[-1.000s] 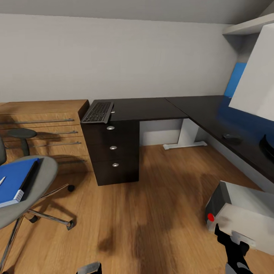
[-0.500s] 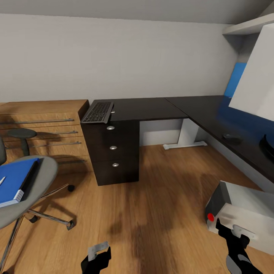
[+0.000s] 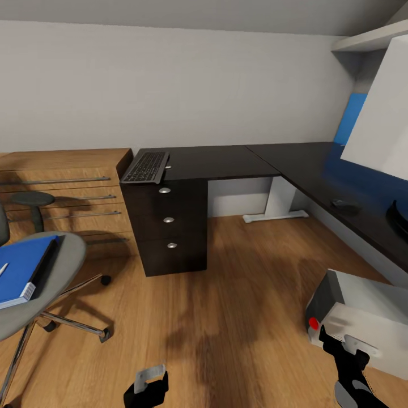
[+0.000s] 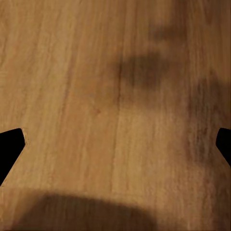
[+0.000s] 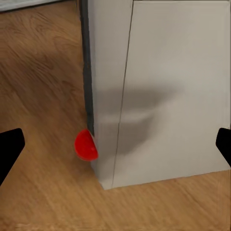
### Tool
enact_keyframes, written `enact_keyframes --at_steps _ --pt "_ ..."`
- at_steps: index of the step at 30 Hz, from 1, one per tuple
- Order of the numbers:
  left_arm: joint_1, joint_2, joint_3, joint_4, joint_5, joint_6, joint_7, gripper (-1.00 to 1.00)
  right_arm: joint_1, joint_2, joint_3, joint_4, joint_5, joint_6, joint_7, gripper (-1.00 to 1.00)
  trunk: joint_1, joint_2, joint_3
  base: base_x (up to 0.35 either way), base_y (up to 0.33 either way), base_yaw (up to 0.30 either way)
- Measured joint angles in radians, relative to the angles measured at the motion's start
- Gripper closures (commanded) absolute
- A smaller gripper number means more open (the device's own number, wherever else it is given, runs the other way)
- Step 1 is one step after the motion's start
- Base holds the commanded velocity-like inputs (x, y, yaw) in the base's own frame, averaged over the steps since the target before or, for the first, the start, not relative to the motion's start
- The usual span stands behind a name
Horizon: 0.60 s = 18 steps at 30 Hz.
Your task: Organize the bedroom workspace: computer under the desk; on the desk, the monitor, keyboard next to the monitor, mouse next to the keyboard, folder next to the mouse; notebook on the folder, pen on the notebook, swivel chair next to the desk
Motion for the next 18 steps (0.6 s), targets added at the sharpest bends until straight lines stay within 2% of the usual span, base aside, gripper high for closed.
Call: enact_keyframes --at_steps 6,8,12,18 --pt "0.001 -0.006 0.001 0.034 0.0 -0.034 -0.002 -1.0 0.001 0.034 0.002 0.034 -0.003 0.008 0.0 -1.0 0.0 0.0 0.0 0.0 0.0 0.0" --pt "0.002 -0.007 0.002 0.045 0.0 -0.022 -0.003 -1.0 0.001 0.045 0.003 0.045 -0.004 0.008 0.0 -1.0 0.0 0.0 0.0 0.0 0.0 0.0" --pt "0.003 0.0 0.002 0.067 -0.001 0.0 -0.005 -1.0 0.005 0.052 0.007 0.068 -0.005 0.005 0.002 -1.0 0.0 0.0 0.0 0.0 0.0 0.0" --pt "0.003 0.005 0.002 0.098 -0.002 0.006 -0.005 -1.0 0.007 0.058 0.009 0.102 -0.004 0.001 0.002 -1.0 0.003 -0.001 -0.023 0.0 0.0 0.0"
